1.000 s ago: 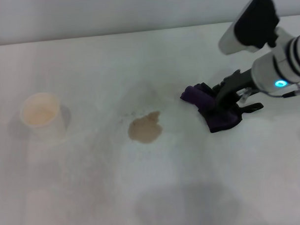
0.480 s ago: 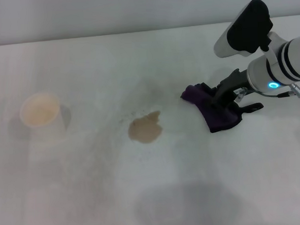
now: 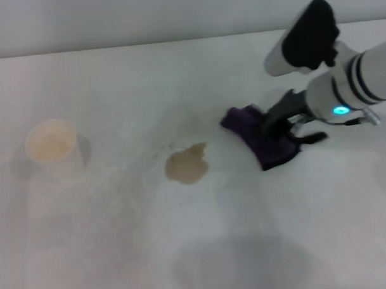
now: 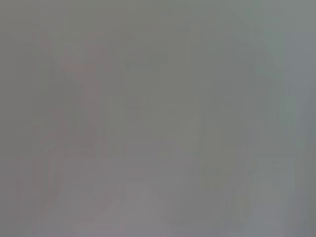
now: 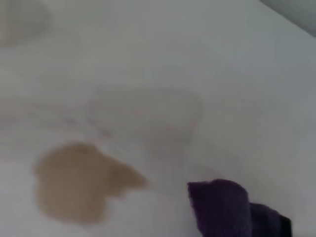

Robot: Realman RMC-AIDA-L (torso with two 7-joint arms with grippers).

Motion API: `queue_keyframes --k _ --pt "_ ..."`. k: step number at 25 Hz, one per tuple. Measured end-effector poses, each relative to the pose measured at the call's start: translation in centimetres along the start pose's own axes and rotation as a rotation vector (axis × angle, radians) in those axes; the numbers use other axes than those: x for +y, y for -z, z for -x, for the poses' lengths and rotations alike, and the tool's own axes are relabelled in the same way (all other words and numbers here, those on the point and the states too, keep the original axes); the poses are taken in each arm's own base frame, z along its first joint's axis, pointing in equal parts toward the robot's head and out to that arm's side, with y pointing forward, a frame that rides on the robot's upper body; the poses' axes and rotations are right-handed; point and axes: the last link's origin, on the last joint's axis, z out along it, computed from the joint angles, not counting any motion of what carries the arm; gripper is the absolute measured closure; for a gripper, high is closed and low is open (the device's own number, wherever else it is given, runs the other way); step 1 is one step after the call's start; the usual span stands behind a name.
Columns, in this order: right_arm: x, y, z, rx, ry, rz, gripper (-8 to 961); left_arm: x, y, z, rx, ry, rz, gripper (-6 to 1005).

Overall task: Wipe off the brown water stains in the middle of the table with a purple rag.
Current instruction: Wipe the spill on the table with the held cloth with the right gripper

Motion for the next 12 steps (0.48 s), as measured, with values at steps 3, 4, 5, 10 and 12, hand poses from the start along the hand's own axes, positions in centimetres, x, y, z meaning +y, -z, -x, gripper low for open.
queue_keyframes --k 3,4,5,10,12 --pt "2.5 -0.3 1.9 -0.033 0.092 0.071 859 -0.1 0.2 0.1 -0.004 -0.001 -0.002 109" --pt "3.5 -0.4 2.5 -0.044 0.128 0.098 859 -0.1 0.2 0.1 -0.004 -0.001 -0.002 109" --pt "4.6 -0.7 3.0 -0.051 0.165 0.129 859 -0.1 0.2 0.1 -0.004 -0.001 -0.002 109" --pt "9.4 -2.5 4.5 -0.061 0.342 0.229 859 0.0 0.2 0.1 -0.005 0.001 -0.001 109" --pt "10.9 -3.3 4.6 -0.055 0.409 0.233 860 0.0 0.2 0.1 -0.003 0.001 0.0 109"
